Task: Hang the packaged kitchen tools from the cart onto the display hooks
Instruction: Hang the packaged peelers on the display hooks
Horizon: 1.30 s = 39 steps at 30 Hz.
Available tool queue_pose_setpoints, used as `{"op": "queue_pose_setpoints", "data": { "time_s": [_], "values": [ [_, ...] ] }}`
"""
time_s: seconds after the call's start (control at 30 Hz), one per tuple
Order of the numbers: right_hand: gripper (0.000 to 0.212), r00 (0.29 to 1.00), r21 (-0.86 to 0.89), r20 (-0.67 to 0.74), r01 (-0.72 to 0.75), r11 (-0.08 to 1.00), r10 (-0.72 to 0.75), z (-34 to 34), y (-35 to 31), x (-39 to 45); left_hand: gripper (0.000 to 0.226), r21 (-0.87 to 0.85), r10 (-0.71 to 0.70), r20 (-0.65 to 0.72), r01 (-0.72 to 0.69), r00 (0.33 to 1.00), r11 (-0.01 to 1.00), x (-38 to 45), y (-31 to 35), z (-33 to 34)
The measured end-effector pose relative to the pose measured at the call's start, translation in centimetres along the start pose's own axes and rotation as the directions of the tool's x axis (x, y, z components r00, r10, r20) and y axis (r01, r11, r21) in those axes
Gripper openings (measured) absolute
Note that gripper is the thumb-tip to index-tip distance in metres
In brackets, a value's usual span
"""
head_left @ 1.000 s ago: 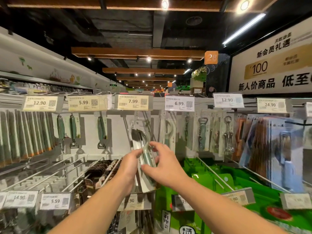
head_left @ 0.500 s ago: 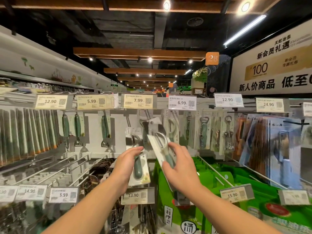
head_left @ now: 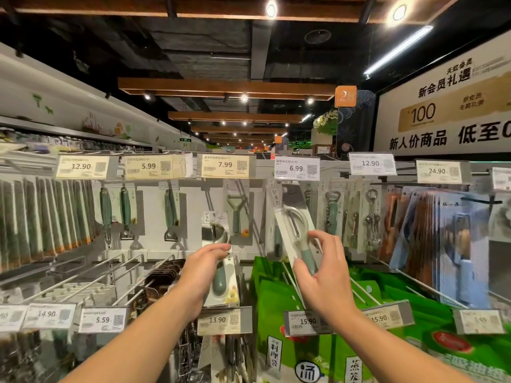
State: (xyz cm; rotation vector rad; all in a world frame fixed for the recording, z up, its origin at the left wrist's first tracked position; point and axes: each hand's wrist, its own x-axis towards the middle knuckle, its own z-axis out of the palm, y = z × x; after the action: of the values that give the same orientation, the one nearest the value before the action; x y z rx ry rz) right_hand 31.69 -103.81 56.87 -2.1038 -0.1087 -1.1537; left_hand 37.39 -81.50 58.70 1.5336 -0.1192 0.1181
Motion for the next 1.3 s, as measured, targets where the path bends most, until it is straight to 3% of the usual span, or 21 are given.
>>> {"op": "queue_pose_setpoints", "data": {
  "time_s": [0.27,0.5,0.67,0.8,0.93,1.13,1.3],
  "values": [
    [0.055,0.998,0.079,-0.040,0.059,0.995,-0.056,0.2,-0.2,-0.5,0.028,0.010,0.012,0.009,-0.012,1.000,1.000,0.2,0.0,-0.1],
    [0.051,0.996,0.145,-0.075,-0.026,0.989,0.038,1.2,-1.7,0.2,0.028,-0.027,0.016,0.036,-0.015,0.999,1.000,0.4,-0.1,0.2],
    [0.055,0.990,0.094,-0.004,-0.138,0.986,0.139,2.7,-2.2,1.3,0.023,-0.049,-0.014,0.028,0.015,1.000,0.999,0.5,-0.3,0.6],
    [0.066,0.956,0.074,0.106,-0.282,0.956,0.274,3.7,-1.8,3.6,0.045,0.010,-0.010,0.065,0.009,0.998,1.000,0.2,-0.1,1.0],
    [0.070,0.909,0.111,0.192,-0.394,0.913,0.369,4.6,-0.2,6.5,0.050,0.041,-0.010,0.079,0.007,0.997,0.999,0.2,0.3,1.3],
    [0.074,0.862,0.067,0.235,-0.475,0.877,0.449,6.0,1.6,9.5,0.044,0.029,0.007,0.115,-0.010,0.993,1.000,0.5,0.9,1.5],
    [0.071,0.856,-0.002,0.262,-0.460,0.888,0.445,6.2,2.2,10.0,0.036,0.020,0.014,0.079,-0.015,0.997,1.000,1.0,0.9,1.0]
  ]
}}
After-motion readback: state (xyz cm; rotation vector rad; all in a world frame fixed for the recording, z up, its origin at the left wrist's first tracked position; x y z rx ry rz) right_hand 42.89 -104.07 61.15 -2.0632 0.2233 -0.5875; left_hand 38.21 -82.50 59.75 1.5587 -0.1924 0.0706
